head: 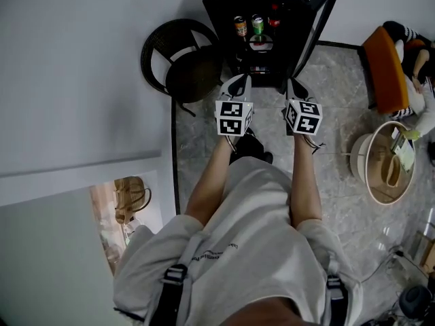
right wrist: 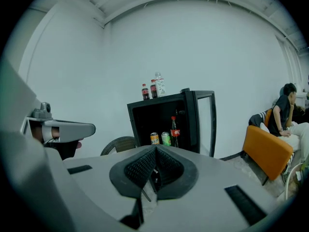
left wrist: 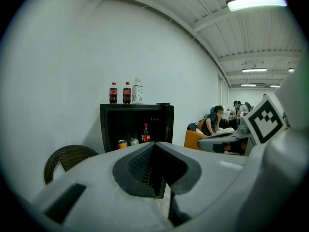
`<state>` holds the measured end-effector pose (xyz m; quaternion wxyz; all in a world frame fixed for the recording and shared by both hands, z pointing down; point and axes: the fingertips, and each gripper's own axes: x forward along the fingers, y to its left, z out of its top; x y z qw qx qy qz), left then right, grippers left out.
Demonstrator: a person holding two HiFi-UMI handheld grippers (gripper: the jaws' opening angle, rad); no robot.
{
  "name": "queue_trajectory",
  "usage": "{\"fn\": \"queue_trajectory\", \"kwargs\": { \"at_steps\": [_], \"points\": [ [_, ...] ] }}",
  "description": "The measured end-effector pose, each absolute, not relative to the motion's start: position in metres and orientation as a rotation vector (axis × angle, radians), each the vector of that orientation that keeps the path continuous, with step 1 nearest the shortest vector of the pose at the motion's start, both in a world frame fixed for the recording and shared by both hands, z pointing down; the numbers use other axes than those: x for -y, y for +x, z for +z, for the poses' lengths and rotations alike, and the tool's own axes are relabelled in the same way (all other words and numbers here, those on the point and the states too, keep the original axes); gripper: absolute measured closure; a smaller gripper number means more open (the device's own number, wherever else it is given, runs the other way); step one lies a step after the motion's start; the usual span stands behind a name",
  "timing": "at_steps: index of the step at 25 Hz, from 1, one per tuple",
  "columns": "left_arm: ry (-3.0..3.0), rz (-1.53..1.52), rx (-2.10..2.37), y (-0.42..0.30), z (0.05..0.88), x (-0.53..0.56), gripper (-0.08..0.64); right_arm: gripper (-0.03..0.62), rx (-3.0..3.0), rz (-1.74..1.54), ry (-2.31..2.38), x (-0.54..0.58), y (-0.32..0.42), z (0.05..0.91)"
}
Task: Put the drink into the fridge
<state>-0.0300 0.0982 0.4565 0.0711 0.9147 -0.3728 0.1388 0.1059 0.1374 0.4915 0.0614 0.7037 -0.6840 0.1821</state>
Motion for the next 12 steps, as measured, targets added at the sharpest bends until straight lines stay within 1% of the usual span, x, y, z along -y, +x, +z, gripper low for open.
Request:
{"fn": "queue_trajectory", "kwargs": {
  "at_steps": [7, 12],
  "points": [
    [2.746, 0.401, 1.138, -0.038, 0.456, -0.100, 0.551, 0.586, 2.082, 0.535, 2.119, -0.136, 0.100, 0.487],
    [2.763, 0.301, 1.124, -0.039, 0.446, -0.098, 0.551, 0.586, 2.095, 0.527, 2.115, -0.131, 0.096, 0.484]
  ]
}}
